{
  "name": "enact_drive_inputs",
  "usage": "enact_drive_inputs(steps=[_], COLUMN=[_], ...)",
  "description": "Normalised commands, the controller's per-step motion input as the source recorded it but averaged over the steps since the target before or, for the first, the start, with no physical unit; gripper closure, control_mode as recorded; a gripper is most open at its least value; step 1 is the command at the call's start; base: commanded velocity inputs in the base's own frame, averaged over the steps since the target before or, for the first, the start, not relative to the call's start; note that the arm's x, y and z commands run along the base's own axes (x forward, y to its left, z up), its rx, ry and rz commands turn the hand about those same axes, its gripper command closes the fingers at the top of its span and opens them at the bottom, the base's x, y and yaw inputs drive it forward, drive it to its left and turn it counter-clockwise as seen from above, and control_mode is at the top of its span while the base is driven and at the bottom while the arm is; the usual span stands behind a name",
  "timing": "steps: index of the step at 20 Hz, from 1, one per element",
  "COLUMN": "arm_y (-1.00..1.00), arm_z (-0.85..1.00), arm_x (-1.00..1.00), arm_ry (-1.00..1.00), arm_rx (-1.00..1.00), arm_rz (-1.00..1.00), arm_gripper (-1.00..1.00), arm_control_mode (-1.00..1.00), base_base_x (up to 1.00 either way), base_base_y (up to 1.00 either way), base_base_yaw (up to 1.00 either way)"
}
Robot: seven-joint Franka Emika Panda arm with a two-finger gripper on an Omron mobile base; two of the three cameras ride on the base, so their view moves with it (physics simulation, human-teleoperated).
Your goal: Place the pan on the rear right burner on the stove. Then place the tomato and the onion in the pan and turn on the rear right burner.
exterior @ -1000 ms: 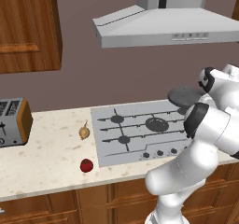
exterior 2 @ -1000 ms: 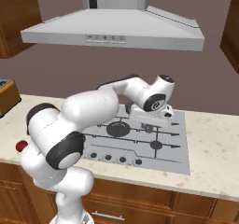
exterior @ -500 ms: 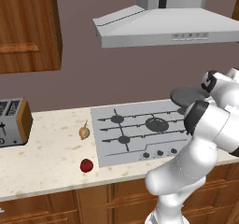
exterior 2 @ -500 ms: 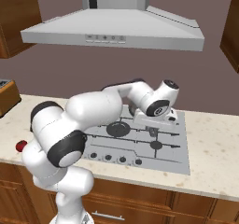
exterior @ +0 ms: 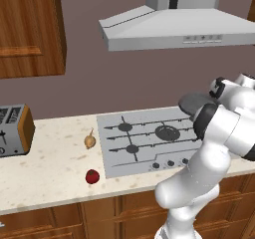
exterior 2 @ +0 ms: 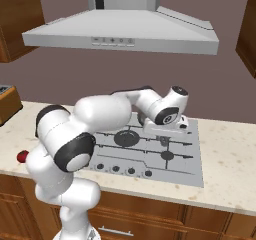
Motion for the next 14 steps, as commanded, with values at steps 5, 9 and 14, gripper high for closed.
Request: enact_drive_inputs(steps=[5,9,14], arm_y=[-0.19,-0.27,-0.31], arm_z=[-0.10,-0.14,-0.12], arm_x=[0.09,0.04,0.00], arm_ry=[0.00,0.00,0.00], arm_rx=[0.00,0.00,0.00], arm_rz=[0.06,0.04,0.01], arm_gripper=[1.00,1.00,1.00], arm_control_mode=[-1.00,-1.00,-1.00], base_base_x=[0.00,0.00,0.00], base_base_y=[0.00,0.00,0.00], base_base_yaw=[0.00,0.00,0.00])
